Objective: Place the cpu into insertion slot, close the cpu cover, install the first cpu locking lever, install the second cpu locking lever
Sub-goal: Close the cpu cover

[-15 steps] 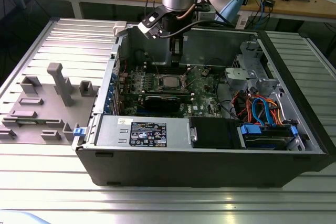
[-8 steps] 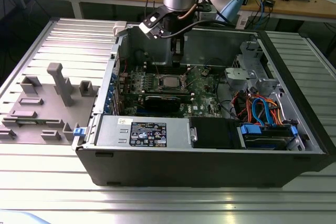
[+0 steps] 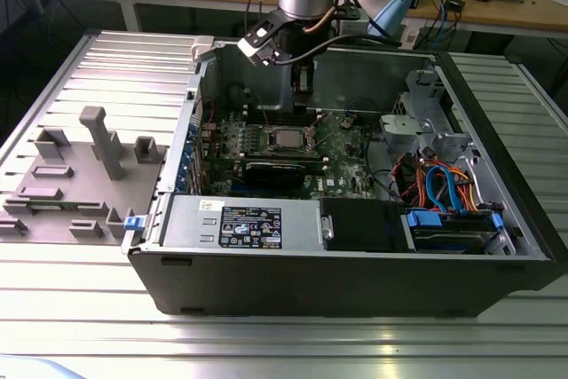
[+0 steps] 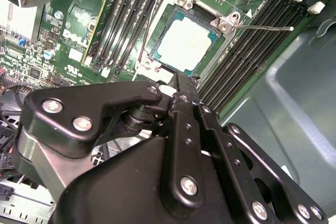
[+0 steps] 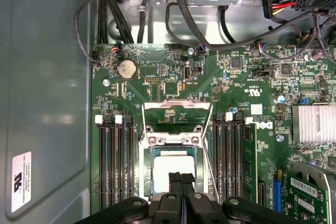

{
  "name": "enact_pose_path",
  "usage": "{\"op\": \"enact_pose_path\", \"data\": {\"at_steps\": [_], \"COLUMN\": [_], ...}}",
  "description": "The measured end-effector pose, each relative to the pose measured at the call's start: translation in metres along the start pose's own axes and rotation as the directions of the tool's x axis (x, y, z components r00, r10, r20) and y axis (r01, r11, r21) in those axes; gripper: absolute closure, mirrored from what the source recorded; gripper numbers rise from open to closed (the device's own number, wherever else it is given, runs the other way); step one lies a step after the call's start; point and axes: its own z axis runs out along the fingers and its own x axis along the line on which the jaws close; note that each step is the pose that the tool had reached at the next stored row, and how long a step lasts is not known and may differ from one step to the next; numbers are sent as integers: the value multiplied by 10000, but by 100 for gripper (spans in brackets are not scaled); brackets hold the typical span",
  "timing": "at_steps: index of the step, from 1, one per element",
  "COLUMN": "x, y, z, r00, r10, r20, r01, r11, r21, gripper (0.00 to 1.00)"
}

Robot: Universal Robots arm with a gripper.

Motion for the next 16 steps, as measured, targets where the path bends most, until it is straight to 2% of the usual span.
{"op": "enact_pose_path", "data": {"at_steps": [16], "x": [0], "y": [26], "z": [1], "r00": [10000], "r10": [-1], "r20": [1], "r01": [1], "r11": [10000], "r21": [0], "gripper": [89]}}
